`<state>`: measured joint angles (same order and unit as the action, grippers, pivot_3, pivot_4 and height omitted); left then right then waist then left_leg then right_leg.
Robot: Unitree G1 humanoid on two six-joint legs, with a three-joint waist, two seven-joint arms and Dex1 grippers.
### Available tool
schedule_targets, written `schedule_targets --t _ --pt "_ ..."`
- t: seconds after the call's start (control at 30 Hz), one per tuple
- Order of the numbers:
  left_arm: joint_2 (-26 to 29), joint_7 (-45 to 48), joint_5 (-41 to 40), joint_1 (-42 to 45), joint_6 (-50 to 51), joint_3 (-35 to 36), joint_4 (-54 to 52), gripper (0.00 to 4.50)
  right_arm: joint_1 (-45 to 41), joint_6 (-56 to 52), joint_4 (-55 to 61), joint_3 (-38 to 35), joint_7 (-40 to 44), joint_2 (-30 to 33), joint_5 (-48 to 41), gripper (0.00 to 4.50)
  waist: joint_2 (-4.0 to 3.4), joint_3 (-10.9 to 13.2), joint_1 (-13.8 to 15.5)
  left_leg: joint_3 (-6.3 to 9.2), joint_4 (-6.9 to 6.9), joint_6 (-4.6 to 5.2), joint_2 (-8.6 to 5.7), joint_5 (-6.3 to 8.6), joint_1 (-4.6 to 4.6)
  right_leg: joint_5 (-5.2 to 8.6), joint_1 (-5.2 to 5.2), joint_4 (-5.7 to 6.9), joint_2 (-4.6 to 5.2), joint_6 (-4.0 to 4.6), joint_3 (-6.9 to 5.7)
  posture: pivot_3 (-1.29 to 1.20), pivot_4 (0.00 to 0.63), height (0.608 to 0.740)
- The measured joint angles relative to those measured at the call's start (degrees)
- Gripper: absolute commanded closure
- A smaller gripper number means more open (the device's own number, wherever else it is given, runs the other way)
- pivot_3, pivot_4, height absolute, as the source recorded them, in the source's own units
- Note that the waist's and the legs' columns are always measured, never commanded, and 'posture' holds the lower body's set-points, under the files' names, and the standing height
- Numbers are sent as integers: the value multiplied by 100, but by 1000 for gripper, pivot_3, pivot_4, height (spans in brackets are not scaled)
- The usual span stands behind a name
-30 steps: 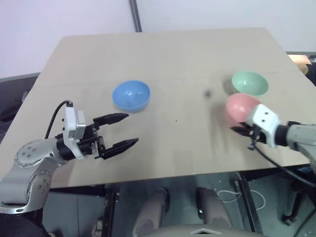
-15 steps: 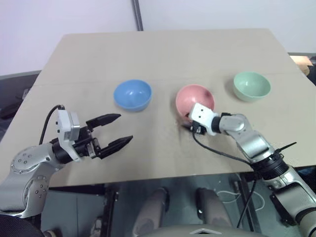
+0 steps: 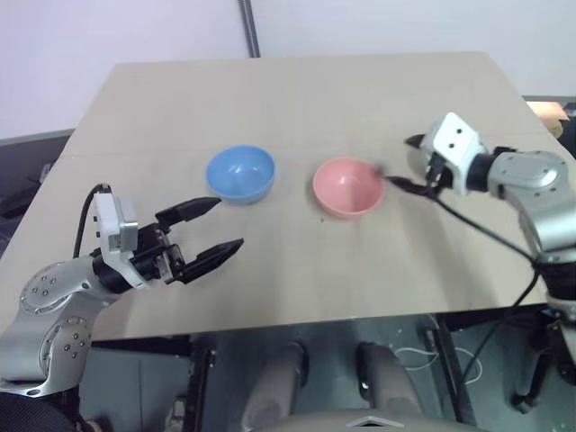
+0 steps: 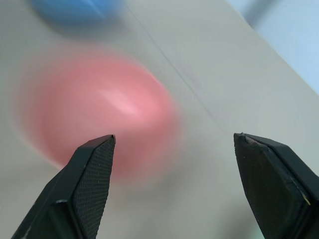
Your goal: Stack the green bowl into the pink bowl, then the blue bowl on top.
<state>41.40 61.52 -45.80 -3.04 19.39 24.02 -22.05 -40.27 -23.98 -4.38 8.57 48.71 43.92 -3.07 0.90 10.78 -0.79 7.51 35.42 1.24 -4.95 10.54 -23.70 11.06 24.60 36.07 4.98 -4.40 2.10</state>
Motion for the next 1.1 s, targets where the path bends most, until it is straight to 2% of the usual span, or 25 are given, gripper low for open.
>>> schedule_targets --t 0.07,0.2,0.3,0.4,0.5,0.57,0.7,0.8,0.9,1.03,1.1 --pt "-37 107 -257 222 14 -6 -45 0 -396 483 -1430 216 -146 -145 369 385 -1 1 -50 -13 -2 -1 6 -1 -2 -11 7 -3 -7 8 11 0 150 740" --pt "-31 196 -393 394 31 -9 -89 0 -962 1183 -3152 447 -350 -394 848 385 -4 3 -128 -24 -7 -1 7 -1 -2 -16 12 -6 -8 5 24 0 150 740" --pt "-25 180 -400 481 66 -9 -98 0 -1325 1569 -3984 465 -390 -581 1008 385 -4 4 -171 -30 -10 -1 7 -1 -2 -21 14 -11 -10 0 31 0 150 740" --pt "-27 106 -401 374 109 13 -147 0 -1477 1793 -4330 465 -404 -669 1104 385 -4 4 -172 -29 -12 0 8 -1 -2 -21 14 -13 -11 -1 32 0 150 740" --pt "-61 7 -402 113 121 25 -267 0 -1568 1924 -4648 456 -409 -757 1169 1108 -4 4 -160 -28 -12 -1 8 -1 -1 -21 13 -13 -12 0 32 0 150 740" --pt "-68 -44 -403 58 122 25 -329 0 -1574 1950 -4737 456 -400 -783 1197 2037 -5 4 -153 -26 -11 -1 8 -1 -1 -21 13 -11 -13 0 30 0 150 740" --pt "-73 -107 -462 41 122 30 -410 0 -1577 2073 -4797 451 -401 -812 1248 3144 -5 4 -155 -27 -10 -1 8 -1 1 -23 12 -11 -14 1 31 0 150 740" --pt "-73 -171 -505 37 123 43 -413 0 -1576 2180 -4733 445 -359 -822 1282 4395 -6 4 -166 -29 -11 -1 10 -1 1 -23 14 -11 -17 1 34 0 150 740" --pt "-80 -198 -505 15 121 45 -415 0 -1514 2199 -4179 430 -189 -791 1288 4395 -8 6 -169 -30 -12 -1 13 -1 0 -24 15 -11 -18 0 36 0 150 740" --pt "-121 -230 -504 -16 116 52 -414 0 -1259 1911 -2895 319 162 -781 990 4395 -8 6 -157 -26 -12 -1 14 -1 -1 -24 15 -11 -18 -1 33 0 150 740" --pt "-151 -290 -503 -30 114 64 -391 0 -960 1401 -1666 204 402 -875 632 4395 -8 6 -155 -20 -12 -1 15 0 0 -24 15 -10 -18 -1 33 0 150 740"
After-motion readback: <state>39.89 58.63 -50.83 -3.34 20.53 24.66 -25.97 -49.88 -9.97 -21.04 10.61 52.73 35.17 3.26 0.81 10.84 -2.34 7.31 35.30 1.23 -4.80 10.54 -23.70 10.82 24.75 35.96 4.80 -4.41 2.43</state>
